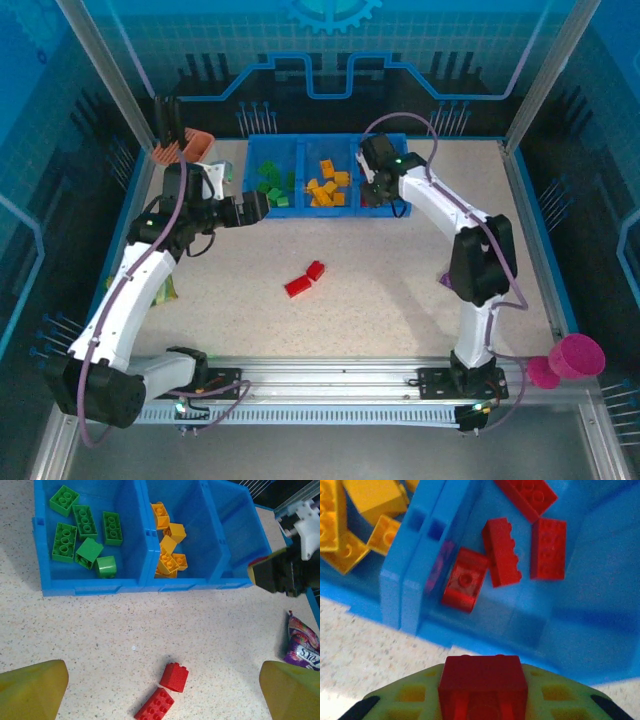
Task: Sort the legos into containers by color
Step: Place the lego in the container.
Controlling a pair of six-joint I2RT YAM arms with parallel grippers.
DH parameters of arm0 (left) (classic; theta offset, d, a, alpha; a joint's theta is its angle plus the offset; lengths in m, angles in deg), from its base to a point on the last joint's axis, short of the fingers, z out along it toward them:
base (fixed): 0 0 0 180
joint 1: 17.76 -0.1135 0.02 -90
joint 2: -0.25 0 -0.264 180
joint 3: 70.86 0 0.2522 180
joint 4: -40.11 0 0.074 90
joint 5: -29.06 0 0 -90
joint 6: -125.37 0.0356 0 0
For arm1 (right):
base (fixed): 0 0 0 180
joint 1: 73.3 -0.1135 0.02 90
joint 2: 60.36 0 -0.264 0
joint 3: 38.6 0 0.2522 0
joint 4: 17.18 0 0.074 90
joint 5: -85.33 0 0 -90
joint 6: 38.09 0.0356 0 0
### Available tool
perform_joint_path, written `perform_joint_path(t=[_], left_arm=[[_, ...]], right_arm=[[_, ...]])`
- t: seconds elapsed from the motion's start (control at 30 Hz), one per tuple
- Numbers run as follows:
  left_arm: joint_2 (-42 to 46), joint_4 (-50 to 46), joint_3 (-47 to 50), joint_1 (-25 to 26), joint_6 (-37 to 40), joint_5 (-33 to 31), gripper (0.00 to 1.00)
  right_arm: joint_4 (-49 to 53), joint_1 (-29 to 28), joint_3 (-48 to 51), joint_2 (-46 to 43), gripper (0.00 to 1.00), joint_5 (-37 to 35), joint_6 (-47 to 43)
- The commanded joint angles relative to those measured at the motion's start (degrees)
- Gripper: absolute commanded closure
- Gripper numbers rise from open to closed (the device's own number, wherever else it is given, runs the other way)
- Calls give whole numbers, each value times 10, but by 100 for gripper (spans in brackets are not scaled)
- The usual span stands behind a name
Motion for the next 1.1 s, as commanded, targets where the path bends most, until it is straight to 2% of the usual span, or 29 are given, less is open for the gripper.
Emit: perform_joint_path(t=[0.0, 0.33, 0.6, 0.87, 1.07], left_arm=[[-6, -13, -11, -7, 18, -6, 1], [-13, -4, -9, -8, 20, -7, 1], [-24, 0, -6, -7, 15, -3, 1], [-29, 3, -6, -8, 11, 1, 1], [-28, 6, -6, -7, 5, 12, 1]], right_arm=[[1, 18, -39, 47, 67, -10, -38], [-22, 46, -74, 116, 67, 13, -19], [-30, 59, -75, 144, 62, 35, -8], [-30, 62, -74, 124, 54, 44, -7], [-21, 56, -63, 72, 57, 61, -1]])
